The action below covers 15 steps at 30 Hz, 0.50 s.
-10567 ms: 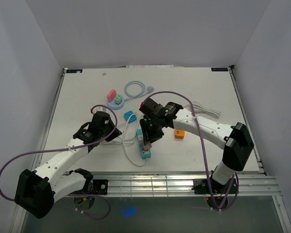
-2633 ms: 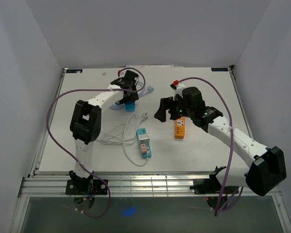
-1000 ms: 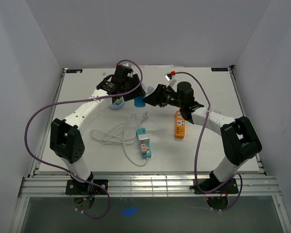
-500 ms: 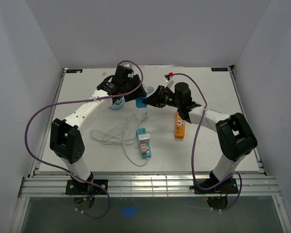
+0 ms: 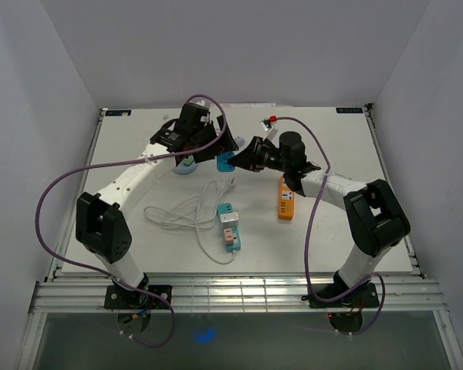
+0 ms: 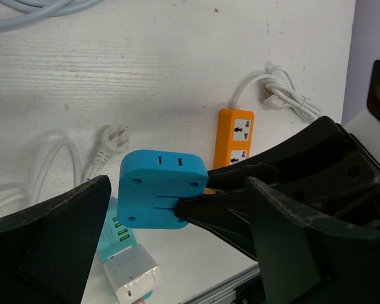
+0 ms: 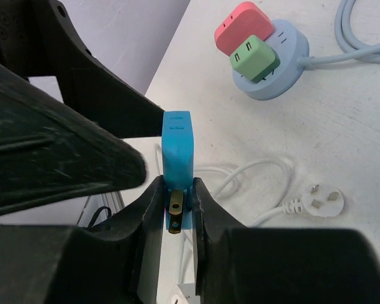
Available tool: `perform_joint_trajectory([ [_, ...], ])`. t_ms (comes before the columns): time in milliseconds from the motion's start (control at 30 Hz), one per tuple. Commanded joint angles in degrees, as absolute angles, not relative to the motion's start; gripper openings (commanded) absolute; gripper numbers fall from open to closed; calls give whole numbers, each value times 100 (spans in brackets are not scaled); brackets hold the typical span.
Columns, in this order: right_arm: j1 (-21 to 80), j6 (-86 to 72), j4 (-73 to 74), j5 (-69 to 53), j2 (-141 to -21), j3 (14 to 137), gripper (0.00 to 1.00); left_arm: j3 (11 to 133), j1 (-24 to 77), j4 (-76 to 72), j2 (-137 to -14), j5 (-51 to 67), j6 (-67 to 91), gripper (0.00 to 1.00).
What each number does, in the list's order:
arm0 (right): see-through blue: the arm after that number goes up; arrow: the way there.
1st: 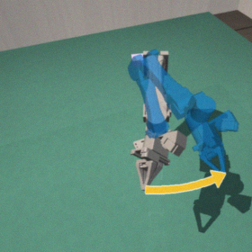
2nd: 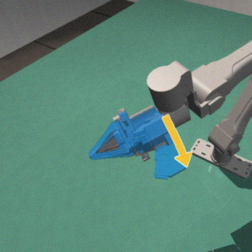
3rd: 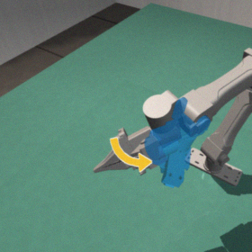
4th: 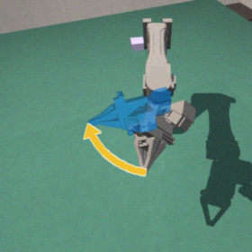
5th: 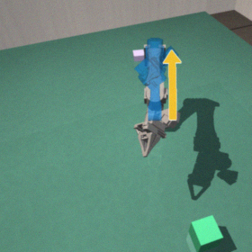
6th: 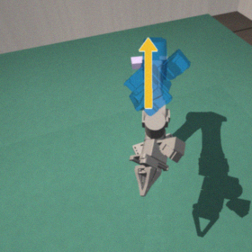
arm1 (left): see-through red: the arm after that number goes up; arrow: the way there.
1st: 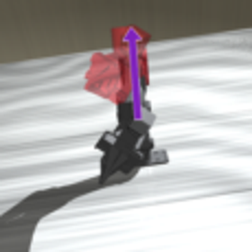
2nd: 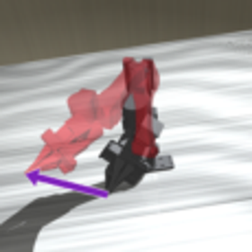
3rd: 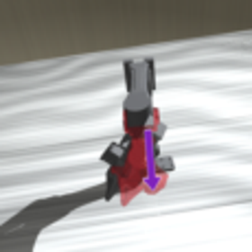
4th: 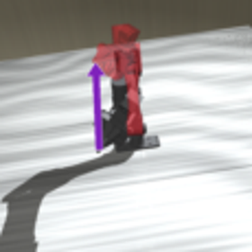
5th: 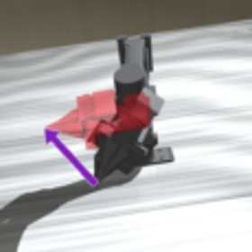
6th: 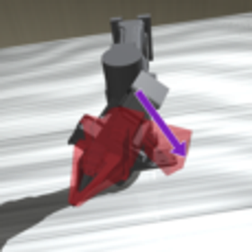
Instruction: Insert the plug
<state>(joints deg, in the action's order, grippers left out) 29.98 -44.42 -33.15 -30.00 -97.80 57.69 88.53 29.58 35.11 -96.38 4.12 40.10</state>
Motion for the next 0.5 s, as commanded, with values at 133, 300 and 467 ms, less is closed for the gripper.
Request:
perform_joint_trajectory([
  [133,2769,-4403,-3604,-3181,-9264,5397,8,8579,2479,3419,-8799,861,3911,98],
  [300,2567,-4447,-3647,-3541,-8966,5186,8,7527,2119,2368,-8131,1921,3701,98],
  [467,2382,-4657,-3665,-4077,-8667,5212,8,6769,2048,1514,-7647,2768,3595,98],
])
